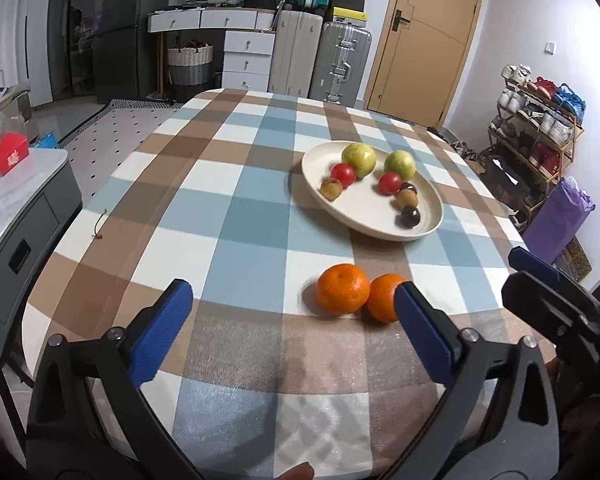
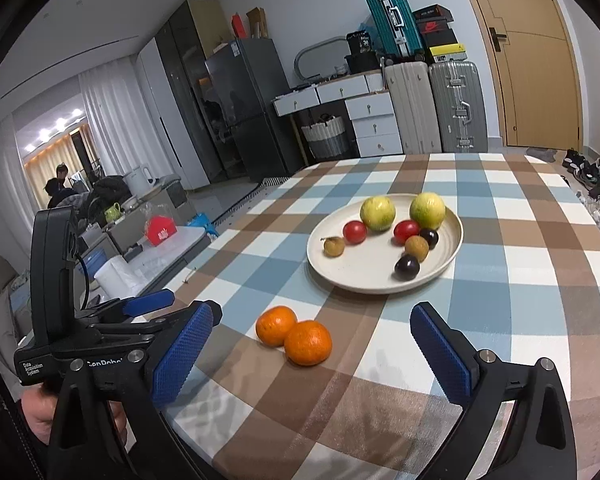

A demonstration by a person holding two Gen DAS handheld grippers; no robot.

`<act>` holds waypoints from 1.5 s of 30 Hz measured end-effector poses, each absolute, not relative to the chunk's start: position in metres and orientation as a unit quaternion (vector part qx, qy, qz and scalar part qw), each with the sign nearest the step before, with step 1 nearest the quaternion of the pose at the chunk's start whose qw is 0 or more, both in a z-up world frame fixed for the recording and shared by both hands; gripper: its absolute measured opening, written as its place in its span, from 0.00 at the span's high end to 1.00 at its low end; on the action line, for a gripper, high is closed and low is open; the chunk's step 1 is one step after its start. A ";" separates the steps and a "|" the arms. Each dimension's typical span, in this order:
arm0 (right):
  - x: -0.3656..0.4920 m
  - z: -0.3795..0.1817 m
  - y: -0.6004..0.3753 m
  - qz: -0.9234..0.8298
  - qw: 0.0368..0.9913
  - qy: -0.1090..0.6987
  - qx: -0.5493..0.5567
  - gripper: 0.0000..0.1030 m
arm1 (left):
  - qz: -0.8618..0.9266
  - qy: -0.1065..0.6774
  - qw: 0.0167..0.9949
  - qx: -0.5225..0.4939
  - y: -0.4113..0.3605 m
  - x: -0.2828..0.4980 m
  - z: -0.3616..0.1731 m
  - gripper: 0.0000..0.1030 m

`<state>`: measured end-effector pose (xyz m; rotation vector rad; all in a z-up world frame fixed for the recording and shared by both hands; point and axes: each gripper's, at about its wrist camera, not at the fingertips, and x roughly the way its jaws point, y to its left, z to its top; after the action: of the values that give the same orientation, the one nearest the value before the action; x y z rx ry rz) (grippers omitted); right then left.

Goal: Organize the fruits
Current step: 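Withdraw both tools from the plate toward the two oranges, then grasp an orange with the right gripper while the left gripper grasps the other orange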

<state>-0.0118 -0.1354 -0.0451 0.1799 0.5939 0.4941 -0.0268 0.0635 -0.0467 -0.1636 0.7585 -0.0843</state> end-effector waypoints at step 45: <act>0.041 -0.107 -0.087 0.260 0.874 0.409 0.029 0.62 | -0.012 0.414 0.900 -0.132 0.106 -0.023 -0.104 0.01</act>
<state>0.0410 -0.0865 -0.1065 0.0610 0.8539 0.5429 -0.0234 0.1065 -0.1044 -0.2723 0.8575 -0.0254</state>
